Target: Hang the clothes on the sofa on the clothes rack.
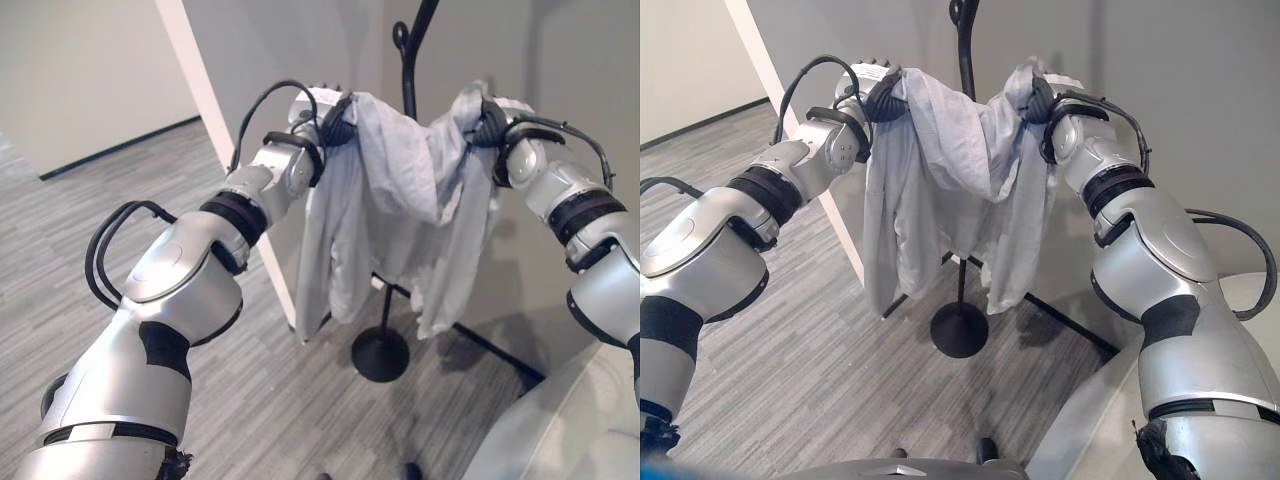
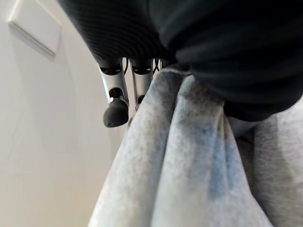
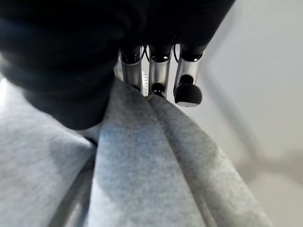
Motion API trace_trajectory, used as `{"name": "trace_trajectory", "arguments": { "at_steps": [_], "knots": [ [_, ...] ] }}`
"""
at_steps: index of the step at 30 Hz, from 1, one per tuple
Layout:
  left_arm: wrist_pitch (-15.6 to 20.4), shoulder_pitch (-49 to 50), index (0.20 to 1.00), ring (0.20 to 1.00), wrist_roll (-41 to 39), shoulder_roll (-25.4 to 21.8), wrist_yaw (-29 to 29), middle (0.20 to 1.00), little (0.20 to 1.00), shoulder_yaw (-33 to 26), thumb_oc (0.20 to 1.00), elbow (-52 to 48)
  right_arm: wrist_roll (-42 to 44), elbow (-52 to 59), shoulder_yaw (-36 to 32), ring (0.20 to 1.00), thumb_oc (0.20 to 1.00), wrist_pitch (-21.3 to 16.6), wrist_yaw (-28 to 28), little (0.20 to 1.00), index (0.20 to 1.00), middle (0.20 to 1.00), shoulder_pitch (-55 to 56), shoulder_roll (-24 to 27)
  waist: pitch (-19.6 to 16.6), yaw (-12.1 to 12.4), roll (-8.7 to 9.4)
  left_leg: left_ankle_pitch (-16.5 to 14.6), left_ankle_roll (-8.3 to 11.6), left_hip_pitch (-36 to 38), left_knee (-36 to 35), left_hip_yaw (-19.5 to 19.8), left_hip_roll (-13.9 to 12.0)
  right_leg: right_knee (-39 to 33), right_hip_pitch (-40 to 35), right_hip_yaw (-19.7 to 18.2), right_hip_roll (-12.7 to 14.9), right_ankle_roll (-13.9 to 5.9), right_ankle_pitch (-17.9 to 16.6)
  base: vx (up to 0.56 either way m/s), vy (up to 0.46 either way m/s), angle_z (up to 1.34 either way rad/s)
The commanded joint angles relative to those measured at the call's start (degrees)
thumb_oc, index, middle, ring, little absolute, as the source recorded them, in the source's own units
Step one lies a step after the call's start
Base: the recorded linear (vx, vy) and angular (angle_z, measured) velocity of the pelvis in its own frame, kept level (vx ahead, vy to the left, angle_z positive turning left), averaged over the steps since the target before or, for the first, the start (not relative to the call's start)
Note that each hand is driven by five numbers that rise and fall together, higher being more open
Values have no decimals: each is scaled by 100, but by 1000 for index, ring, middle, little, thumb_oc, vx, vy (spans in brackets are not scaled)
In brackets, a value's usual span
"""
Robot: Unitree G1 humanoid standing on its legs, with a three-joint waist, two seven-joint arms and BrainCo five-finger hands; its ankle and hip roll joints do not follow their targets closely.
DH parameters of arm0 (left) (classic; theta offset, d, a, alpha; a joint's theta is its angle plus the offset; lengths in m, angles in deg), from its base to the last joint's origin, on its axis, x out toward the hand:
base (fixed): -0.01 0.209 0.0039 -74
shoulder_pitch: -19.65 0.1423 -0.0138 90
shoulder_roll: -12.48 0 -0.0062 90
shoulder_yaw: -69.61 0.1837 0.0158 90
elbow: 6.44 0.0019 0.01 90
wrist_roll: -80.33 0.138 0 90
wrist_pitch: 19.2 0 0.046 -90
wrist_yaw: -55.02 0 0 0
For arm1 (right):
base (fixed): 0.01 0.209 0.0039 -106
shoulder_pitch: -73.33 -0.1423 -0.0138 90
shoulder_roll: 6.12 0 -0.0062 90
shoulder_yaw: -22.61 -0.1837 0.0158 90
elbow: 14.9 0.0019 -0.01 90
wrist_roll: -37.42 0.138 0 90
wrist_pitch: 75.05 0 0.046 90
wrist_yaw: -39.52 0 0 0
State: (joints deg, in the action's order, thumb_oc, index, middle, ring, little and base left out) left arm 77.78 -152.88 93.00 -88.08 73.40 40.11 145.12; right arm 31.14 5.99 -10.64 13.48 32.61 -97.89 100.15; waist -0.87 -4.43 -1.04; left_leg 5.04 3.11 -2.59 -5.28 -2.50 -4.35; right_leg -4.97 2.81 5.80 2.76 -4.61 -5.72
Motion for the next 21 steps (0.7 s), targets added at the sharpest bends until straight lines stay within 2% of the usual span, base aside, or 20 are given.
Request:
{"name": "trace_trajectory", "arguments": {
  "at_steps": [1, 8, 12, 17, 18, 21],
  "knots": [
    [-55, -735, 200, 200, 116, -51, 148, 200, 200, -219, 200, 597, 56, -615, 10, 200, 200, -45, -208, 200, 200, 200, -929, 97, 357, 194, 337, -458, 378, 398, 28, 14, -117, -3, -161, 342, 499, -726, 112, 0, 0, 0],
    [-63, -680, 200, 200, 21, -206, 211, 200, 200, -367, 200, 380, 376, -309, -213, 200, 200, -87, -327, 200, 200, 200, -792, 290, 338, 189, 325, -497, 368, 480, 28, 3, -105, -3, -238, 339, 514, -730, 134, 0, 0, 0],
    [-28, -561, 200, 200, -211, -586, 363, 200, 200, -676, 200, -339, 1315, 698, -980, 200, 200, -317, -687, 200, 200, 200, -352, 735, 322, 165, 287, -550, 355, 554, 28, -31, -101, -3, -305, 332, 524, -737, 161, 8, 6, 0],
    [46, -324, 200, 200, -251, -1249, 618, 200, 200, -1102, 200, -1529, 1648, 2264, -1877, 200, 200, -639, -1159, 200, 200, 200, 458, 1391, 328, 138, 219, -620, 338, 619, 28, -72, -97, -3, -350, 354, 546, -761, 199, 9, 4, 0],
    [91, -192, 200, 200, -219, -1415, 720, 200, 200, -1294, 200, -1924, 1656, 2785, -2227, 200, 200, -768, -1296, 200, 200, 200, 776, 1606, 313, 132, 201, -656, 332, 667, 28, -86, -95, -3, -392, 369, 555, -770, 218, 38, 14, 0],
    [149, -135, 200, 200, -189, -1525, 820, 200, 200, -1396, 200, -2245, 1625, 3219, -2476, 200, 200, -836, -1396, 200, 200, 200, 993, 1782, 278, 134, 195, -688, 327, 721, 28, -96, -101, -3, -434, 370, 565, -777, 239, 35, 11, -1]
  ]
}}
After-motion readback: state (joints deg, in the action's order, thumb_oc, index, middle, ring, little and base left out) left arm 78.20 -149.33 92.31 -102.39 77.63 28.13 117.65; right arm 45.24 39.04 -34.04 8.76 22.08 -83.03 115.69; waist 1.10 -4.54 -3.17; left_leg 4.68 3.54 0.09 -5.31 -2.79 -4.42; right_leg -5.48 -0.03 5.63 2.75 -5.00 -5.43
